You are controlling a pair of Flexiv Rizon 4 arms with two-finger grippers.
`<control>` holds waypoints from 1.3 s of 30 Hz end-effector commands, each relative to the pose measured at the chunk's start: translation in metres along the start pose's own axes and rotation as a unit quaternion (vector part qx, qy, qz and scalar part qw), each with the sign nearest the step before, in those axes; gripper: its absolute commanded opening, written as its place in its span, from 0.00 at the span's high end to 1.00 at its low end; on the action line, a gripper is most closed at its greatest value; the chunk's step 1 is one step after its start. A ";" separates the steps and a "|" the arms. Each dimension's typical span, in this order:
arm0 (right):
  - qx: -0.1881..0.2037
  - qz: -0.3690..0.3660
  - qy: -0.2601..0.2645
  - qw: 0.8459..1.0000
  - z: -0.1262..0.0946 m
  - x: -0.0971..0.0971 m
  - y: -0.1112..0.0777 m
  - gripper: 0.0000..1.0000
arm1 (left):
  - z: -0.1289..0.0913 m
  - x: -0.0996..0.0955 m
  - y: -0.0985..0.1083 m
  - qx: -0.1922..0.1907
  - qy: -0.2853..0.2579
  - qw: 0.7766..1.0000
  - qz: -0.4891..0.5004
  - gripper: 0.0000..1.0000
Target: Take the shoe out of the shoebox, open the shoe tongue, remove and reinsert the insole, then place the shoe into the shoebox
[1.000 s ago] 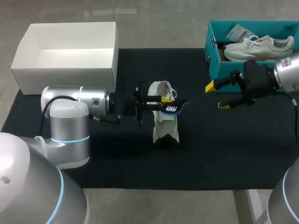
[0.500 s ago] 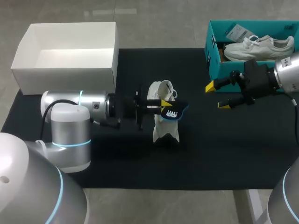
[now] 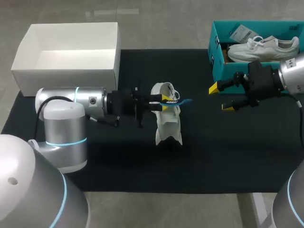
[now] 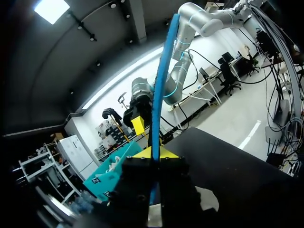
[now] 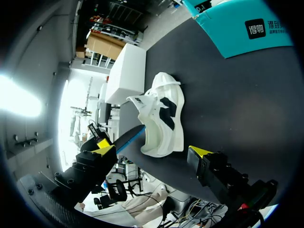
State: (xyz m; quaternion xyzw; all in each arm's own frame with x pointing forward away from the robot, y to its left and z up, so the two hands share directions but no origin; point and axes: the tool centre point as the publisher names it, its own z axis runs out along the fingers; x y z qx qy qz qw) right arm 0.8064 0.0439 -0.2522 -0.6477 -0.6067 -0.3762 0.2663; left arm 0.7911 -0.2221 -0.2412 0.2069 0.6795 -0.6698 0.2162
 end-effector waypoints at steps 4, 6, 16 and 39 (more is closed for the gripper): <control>-0.001 0.001 -0.002 1.000 0.001 0.001 -0.001 0.00 | -0.019 0.007 -0.011 -0.031 0.048 0.998 -0.007 1.00; -0.001 0.001 -0.002 1.000 0.001 0.001 -0.001 0.00 | -0.023 0.010 -0.010 -0.039 0.057 0.998 -0.006 1.00; -0.001 0.001 -0.002 1.000 0.001 0.001 -0.001 0.00 | -0.024 0.019 0.002 -0.038 0.067 0.997 0.001 1.00; -0.001 0.001 -0.002 1.000 0.001 0.001 -0.001 0.00 | -0.016 0.037 0.053 -0.059 0.068 0.996 -0.019 1.00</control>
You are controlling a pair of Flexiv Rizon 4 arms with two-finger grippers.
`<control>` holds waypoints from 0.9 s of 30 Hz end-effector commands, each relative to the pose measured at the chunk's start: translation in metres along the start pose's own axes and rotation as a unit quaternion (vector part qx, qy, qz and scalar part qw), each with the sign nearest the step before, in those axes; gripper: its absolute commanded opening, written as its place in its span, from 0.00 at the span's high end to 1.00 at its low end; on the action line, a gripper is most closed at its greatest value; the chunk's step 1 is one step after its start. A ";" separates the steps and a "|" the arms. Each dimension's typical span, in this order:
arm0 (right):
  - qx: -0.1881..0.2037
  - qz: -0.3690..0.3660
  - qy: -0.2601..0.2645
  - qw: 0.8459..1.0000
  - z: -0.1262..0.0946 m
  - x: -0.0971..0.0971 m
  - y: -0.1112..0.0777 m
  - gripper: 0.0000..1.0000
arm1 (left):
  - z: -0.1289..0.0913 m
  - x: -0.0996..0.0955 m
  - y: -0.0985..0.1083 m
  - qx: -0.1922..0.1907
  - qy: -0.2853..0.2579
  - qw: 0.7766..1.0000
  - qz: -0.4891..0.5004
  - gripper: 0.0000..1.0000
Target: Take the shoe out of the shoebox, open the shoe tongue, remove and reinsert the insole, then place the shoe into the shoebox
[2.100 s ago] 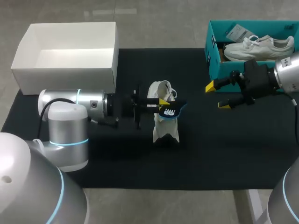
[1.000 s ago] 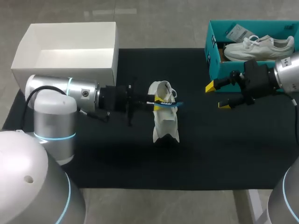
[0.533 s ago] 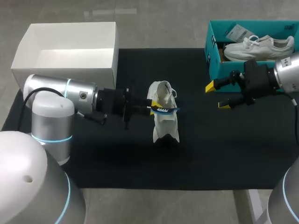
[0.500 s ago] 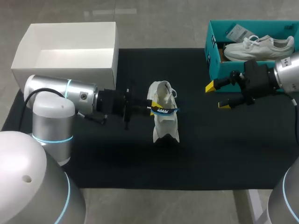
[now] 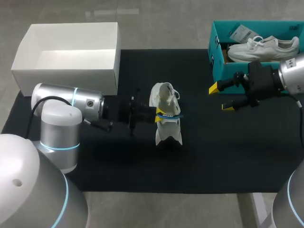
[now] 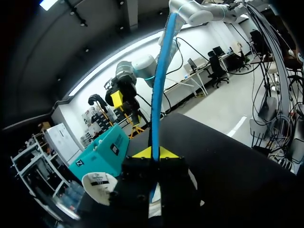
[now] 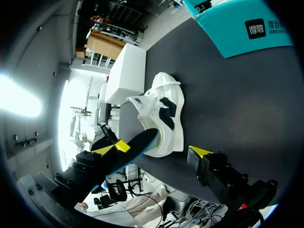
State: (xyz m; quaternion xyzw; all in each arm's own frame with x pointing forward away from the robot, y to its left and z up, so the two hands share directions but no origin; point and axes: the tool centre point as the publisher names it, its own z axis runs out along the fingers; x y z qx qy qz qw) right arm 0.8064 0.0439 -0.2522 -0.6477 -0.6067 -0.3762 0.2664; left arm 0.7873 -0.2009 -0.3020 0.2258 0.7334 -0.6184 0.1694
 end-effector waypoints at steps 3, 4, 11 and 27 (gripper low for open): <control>-0.001 0.001 -0.002 1.000 0.001 0.001 -0.001 0.00 | 0.006 -0.001 0.010 -0.006 -0.001 1.000 0.013 1.00; -0.001 0.001 -0.002 1.000 0.001 0.001 -0.001 0.00 | 0.006 0.000 0.012 -0.004 0.001 1.000 0.017 1.00; -0.001 0.001 -0.002 1.000 0.001 0.001 -0.001 0.00 | 0.008 -0.001 0.026 -0.005 -0.010 1.000 0.009 1.00; -0.001 0.001 -0.002 1.000 0.001 0.001 -0.001 0.00 | 0.014 -0.010 0.047 -0.030 -0.050 0.998 -0.016 1.00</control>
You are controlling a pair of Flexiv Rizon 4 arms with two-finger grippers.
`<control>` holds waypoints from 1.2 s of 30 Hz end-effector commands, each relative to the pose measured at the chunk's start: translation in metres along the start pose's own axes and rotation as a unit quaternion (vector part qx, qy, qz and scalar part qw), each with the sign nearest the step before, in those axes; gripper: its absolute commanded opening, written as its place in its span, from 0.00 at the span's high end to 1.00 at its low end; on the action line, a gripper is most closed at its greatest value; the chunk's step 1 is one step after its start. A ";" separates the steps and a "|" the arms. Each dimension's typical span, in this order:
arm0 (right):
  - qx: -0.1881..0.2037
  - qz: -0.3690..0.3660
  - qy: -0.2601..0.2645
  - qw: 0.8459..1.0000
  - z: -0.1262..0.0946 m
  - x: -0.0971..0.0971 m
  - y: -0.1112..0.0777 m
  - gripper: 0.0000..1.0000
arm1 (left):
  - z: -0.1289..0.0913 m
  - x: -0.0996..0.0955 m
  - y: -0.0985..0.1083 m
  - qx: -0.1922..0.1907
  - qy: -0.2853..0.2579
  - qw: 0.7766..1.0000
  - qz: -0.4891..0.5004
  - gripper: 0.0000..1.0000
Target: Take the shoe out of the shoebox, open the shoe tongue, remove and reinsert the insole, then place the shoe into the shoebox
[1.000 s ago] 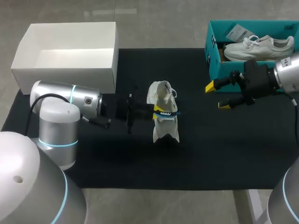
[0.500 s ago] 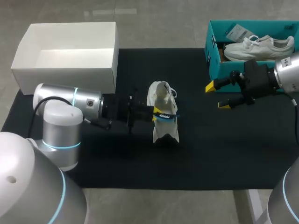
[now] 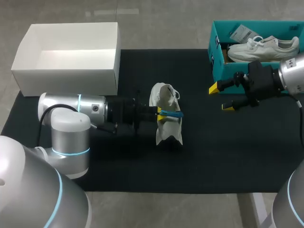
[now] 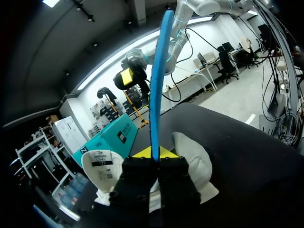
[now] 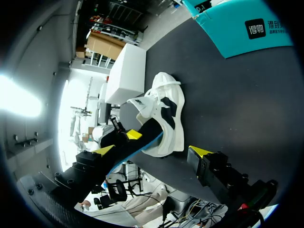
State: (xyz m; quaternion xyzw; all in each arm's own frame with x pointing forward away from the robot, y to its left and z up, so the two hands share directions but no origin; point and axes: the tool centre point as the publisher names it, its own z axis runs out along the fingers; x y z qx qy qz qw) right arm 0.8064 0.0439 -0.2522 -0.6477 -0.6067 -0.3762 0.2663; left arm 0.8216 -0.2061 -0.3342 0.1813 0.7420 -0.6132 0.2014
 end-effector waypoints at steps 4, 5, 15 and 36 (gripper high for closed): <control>-0.001 0.001 -0.002 1.000 0.001 0.001 -0.001 0.00 | 0.000 0.003 -0.007 -0.007 0.004 1.000 -0.002 0.55; -0.001 0.001 -0.002 1.000 0.001 0.001 -0.001 0.00 | -0.001 0.002 -0.010 -0.005 0.006 1.000 0.001 0.31; -0.001 0.001 -0.002 1.000 0.001 0.001 -0.001 0.00 | -0.008 0.004 -0.040 0.017 0.023 1.000 0.009 0.51; -0.001 0.001 -0.002 1.000 0.001 0.001 -0.001 0.00 | 0.002 0.005 -0.030 0.011 0.018 1.000 -0.009 1.00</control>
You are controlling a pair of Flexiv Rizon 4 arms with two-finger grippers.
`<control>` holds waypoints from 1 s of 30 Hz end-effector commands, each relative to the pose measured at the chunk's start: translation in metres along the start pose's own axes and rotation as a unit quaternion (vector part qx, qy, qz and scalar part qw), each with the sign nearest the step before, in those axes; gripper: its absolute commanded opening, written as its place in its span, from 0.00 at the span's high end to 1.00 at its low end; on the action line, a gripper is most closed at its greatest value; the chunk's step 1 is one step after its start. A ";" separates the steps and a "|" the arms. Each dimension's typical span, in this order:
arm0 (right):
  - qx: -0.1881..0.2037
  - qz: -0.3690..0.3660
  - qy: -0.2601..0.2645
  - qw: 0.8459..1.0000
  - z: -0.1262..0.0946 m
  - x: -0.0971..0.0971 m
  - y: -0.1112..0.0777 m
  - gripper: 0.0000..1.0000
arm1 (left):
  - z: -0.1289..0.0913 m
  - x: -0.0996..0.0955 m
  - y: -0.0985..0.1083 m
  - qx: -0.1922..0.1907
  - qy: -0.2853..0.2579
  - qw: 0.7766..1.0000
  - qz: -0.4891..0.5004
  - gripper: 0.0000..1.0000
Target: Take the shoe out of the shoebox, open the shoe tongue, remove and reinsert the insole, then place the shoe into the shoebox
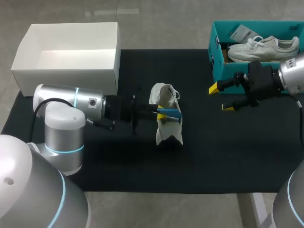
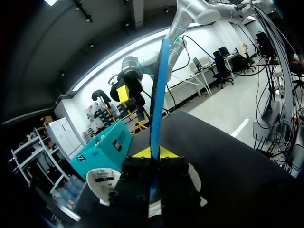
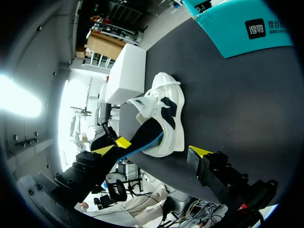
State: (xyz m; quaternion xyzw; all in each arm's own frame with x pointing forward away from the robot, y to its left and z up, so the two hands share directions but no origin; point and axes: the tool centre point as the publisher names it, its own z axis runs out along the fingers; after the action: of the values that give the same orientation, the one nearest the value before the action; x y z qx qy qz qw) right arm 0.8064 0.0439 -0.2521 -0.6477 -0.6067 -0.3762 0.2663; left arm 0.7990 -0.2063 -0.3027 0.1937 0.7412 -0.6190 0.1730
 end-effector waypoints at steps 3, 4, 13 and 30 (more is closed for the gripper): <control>-0.001 0.001 -0.002 1.000 0.001 0.001 -0.001 0.00 | 0.010 -0.001 0.015 -0.009 -0.024 1.000 -0.004 1.00; -0.001 0.001 -0.002 1.000 0.001 0.001 -0.001 0.00 | 0.011 -0.001 0.017 -0.011 -0.029 0.999 -0.009 1.00; -0.001 0.001 -0.002 1.000 0.001 0.001 -0.001 0.00 | 0.013 -0.008 0.030 -0.025 -0.068 0.997 -0.026 1.00; -0.001 0.001 -0.002 1.000 0.001 0.001 -0.001 0.00 | -0.003 -0.008 -0.008 -0.004 -0.044 0.999 -0.003 0.00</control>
State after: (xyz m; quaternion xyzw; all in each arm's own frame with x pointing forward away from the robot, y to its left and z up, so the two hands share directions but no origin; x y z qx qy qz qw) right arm 0.8064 0.0439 -0.2522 -0.6477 -0.6067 -0.3762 0.2663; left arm 0.8071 -0.2170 -0.3010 0.1569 0.7336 -0.6272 0.2092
